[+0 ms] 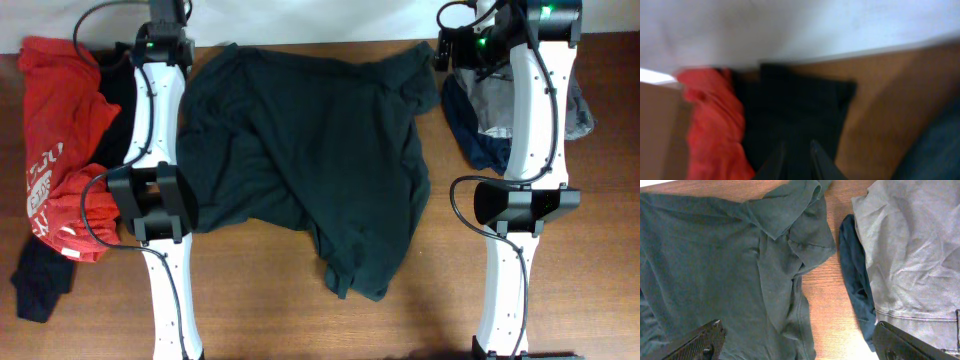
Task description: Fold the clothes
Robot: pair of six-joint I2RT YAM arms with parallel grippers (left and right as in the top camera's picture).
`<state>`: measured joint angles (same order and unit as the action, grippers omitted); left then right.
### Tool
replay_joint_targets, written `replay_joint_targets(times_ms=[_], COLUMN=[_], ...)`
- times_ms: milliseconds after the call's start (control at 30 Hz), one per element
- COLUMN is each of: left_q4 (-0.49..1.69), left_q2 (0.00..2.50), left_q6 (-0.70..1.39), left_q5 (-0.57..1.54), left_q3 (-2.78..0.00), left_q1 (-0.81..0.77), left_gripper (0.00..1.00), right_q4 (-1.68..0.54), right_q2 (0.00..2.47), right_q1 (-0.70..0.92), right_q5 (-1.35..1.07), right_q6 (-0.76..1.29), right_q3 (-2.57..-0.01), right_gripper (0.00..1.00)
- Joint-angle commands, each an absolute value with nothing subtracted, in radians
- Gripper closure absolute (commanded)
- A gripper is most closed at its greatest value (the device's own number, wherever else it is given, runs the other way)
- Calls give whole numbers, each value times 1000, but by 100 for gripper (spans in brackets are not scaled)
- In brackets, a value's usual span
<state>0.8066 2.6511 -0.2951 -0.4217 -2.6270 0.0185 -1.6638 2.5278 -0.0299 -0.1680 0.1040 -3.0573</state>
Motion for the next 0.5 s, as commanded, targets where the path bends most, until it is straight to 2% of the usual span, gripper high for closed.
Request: replay_joint_targets(times_ms=[0, 100, 467], left_q4=[843, 845, 680], left_q2=[2665, 2665, 2721], left_q6=[-342, -369, -442], left_q5=[-231, -148, -179], left_q3=[-2635, -2635, -2635], left_q1=[-6, -27, -146], left_gripper=[83, 83, 83], right_q4=[-1664, -1666, -1682], right_q2=[2525, 2525, 2526], right_q1=[-31, -26, -25], right_q5=[-177, -175, -173], right_q6=[102, 89, 83], right_q3=[-3061, -3061, -3061], right_gripper=[1, 2, 1])
